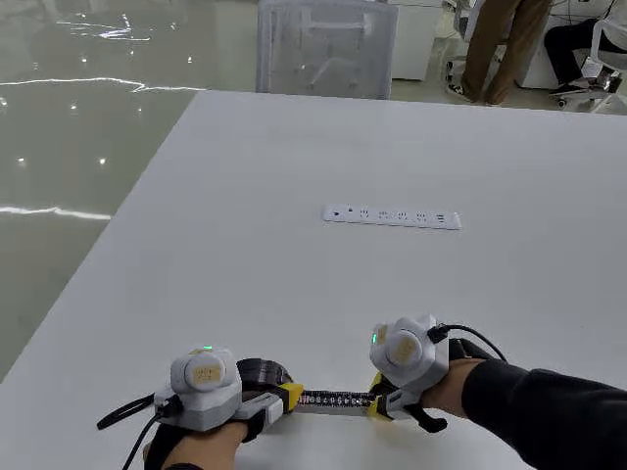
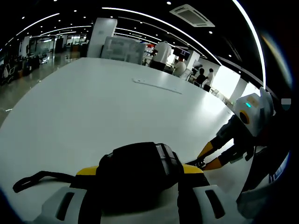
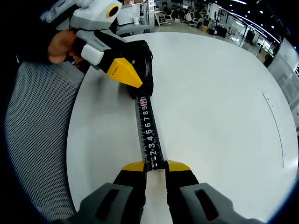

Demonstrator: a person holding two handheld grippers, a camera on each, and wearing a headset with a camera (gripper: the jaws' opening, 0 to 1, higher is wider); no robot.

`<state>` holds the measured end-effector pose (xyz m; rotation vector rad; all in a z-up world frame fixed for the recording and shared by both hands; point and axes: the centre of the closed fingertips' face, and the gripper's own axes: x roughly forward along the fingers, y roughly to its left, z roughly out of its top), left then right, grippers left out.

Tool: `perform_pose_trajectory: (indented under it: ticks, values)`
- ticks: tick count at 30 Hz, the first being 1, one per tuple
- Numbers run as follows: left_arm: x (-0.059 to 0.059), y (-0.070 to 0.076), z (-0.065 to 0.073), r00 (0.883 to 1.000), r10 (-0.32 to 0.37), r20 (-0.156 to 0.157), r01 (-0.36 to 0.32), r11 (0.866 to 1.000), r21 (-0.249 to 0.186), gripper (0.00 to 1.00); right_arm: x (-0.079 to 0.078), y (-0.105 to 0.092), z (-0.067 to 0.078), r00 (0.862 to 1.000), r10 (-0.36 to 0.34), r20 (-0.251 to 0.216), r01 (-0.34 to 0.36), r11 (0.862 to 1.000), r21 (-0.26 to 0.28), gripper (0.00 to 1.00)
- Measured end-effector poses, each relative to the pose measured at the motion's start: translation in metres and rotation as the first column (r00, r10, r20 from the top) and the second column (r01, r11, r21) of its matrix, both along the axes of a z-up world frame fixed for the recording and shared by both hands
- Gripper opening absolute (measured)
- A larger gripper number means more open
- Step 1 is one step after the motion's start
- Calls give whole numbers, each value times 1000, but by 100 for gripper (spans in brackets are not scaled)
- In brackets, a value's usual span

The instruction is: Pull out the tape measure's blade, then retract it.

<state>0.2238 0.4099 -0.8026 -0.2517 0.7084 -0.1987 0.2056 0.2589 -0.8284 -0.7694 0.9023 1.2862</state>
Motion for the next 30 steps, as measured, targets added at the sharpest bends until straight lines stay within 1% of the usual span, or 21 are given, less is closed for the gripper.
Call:
perform_pose_trajectory:
  ticks: [16,23,25,28,30]
  values:
    - [0,1,0,1000,4,0,-4,1000,-5,61,1,7,0,1000,3,3,-3,1000,-2,12]
    - [-1,0,0,1000,2,0,-2,1000,-1,61,2,9,0,1000,-4,-4,4,1000,2,12]
    - [-1,0,0,1000,-5,1,5,1000,8,62,2,9,0,1000,-3,-4,3,1000,4,12]
    - [0,-2,-1,999,-25,22,24,998,56,62,1,10,-1,1000,3,-3,-3,1000,3,12]
    - [0,-2,0,1000,-13,26,12,999,52,63,1,10,-1,1000,4,-1,-4,1000,2,12]
